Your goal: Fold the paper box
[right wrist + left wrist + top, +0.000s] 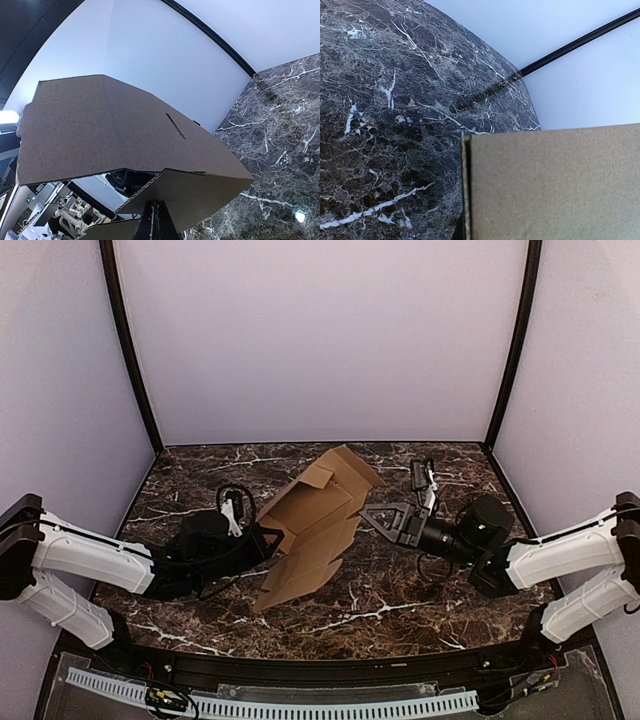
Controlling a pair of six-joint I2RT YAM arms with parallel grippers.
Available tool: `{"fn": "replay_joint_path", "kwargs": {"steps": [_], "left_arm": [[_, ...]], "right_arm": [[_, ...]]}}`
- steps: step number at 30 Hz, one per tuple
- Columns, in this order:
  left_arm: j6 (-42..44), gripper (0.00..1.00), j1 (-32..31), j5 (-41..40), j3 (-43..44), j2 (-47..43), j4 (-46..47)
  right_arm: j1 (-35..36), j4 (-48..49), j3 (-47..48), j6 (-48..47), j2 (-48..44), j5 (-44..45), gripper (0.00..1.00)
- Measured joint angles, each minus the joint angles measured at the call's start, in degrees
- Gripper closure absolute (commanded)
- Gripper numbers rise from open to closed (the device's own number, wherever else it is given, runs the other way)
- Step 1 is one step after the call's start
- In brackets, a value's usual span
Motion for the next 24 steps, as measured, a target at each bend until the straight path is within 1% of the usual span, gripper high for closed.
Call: {"fn": "replay_joint_path", "kwargs": {"steps": [5,11,16,24], "left_arm": [[-0.3,0.99,0.1,0.4,0.0,0.3,0.8],[-0.4,0.99,0.4,0.8,-0.2,0.3,1.6],[-0.4,0.99,0.9,1.3,-0.9,0.3,1.7],[0.7,0.99,1.0,2.8,-0.9,0.3,1.9]], "right_arm": [[0.0,-1.7,0.5,-1.1,-0.8,0.0,1.00],[0.0,-10.8,0.7,-5.4,-8.0,1.0,1.00],[0.0,-15.8,0.7,-8.6,-13.5,1.4,1.00],[0.0,-21.2,3.4,-11.6,-13.8,1.6,1.00]]}}
